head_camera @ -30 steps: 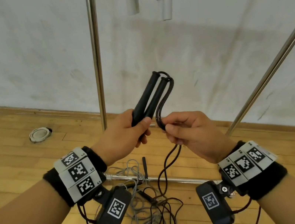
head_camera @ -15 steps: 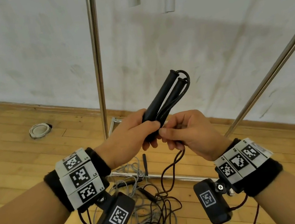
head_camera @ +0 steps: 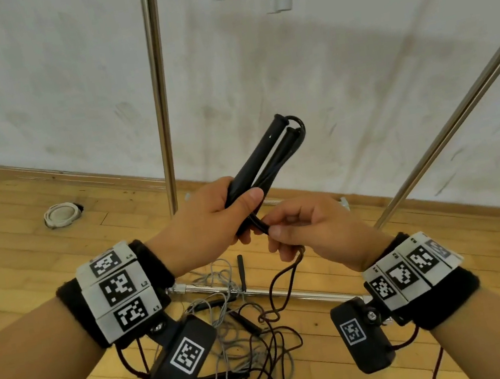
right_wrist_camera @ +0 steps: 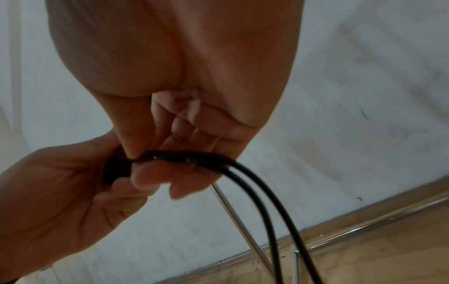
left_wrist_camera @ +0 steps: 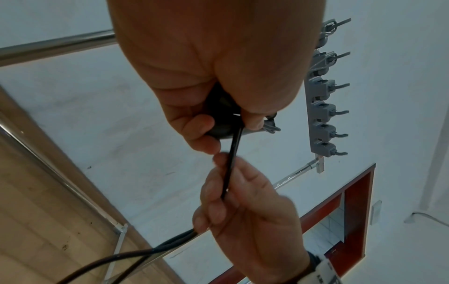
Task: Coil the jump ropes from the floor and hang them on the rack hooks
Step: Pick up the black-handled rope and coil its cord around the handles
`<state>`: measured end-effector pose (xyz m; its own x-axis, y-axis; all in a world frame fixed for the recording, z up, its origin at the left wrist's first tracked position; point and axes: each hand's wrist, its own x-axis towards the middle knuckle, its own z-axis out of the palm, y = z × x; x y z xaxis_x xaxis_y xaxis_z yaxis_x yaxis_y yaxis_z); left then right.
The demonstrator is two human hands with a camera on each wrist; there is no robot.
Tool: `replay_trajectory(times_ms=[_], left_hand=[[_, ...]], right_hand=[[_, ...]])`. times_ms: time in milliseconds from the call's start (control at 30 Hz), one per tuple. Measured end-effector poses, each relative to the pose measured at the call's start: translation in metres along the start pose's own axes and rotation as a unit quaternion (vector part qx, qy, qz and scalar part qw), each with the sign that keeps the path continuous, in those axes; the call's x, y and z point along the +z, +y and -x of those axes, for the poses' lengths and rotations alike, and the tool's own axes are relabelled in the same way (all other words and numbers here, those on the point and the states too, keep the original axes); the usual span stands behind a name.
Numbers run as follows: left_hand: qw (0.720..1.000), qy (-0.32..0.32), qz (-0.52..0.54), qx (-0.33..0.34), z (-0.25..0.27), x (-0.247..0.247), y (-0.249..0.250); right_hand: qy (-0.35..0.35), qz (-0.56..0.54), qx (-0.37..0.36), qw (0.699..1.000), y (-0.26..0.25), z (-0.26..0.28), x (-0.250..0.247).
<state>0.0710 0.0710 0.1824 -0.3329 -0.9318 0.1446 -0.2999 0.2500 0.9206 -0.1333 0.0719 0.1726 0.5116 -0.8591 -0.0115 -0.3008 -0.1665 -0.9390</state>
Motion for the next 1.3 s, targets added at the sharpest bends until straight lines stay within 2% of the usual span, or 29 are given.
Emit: replay_trajectory(times_ms=[133, 300, 467, 633, 733, 800, 900, 967, 1100, 1200, 1300], left_hand=[[1.0, 0.002, 0.025, -0.006, 0.0, -0.012, 0.001], [0.994, -0.086, 0.06, 0.009, 0.006, -0.012, 0.0], [0.979, -0.199, 0.044, 0.012, 0.012, -0.018, 0.0], [0.95, -0.31, -0.034, -0.026, 0.019, -0.022, -0.002], [0.922, -0.357, -0.148, -0.027, 0.024, -0.015, -0.003], [0.898, -0.375, -0.231, -0.017, 0.027, -0.006, -0.004], [0.857, -0.388, -0.34, -0.005, 0.031, 0.006, -0.01], [0.834, -0.396, -0.383, -0.023, 0.033, 0.013, -0.016], [0.808, -0.394, -0.436, -0.048, 0.033, 0.028, -0.03], [0.82, -0.354, -0.445, -0.066, 0.027, 0.033, -0.041], [0.856, -0.286, -0.422, -0.089, 0.021, 0.032, -0.051]], right_hand=[[-0.005, 0.08, 0.0, 0.997, 0.012, 0.003, -0.013], [0.004, 0.181, -0.007, 0.983, 0.025, 0.005, -0.019], [-0.06, 0.19, -0.015, 0.98, 0.03, 0.008, -0.025], [-0.097, 0.167, -0.008, 0.981, 0.027, 0.009, -0.025], [-0.178, 0.21, 0.02, 0.961, 0.026, 0.002, -0.022], [-0.198, 0.248, 0.058, 0.947, 0.024, -0.002, -0.017], [-0.214, 0.3, 0.074, 0.927, 0.026, -0.005, -0.007], [-0.22, 0.323, 0.083, 0.917, 0.024, -0.006, 0.0], [-0.207, 0.392, 0.073, 0.893, 0.019, -0.014, 0.019], [-0.159, 0.433, 0.063, 0.885, 0.014, -0.019, 0.029], [-0.084, 0.389, 0.075, 0.915, 0.007, -0.024, 0.029]])
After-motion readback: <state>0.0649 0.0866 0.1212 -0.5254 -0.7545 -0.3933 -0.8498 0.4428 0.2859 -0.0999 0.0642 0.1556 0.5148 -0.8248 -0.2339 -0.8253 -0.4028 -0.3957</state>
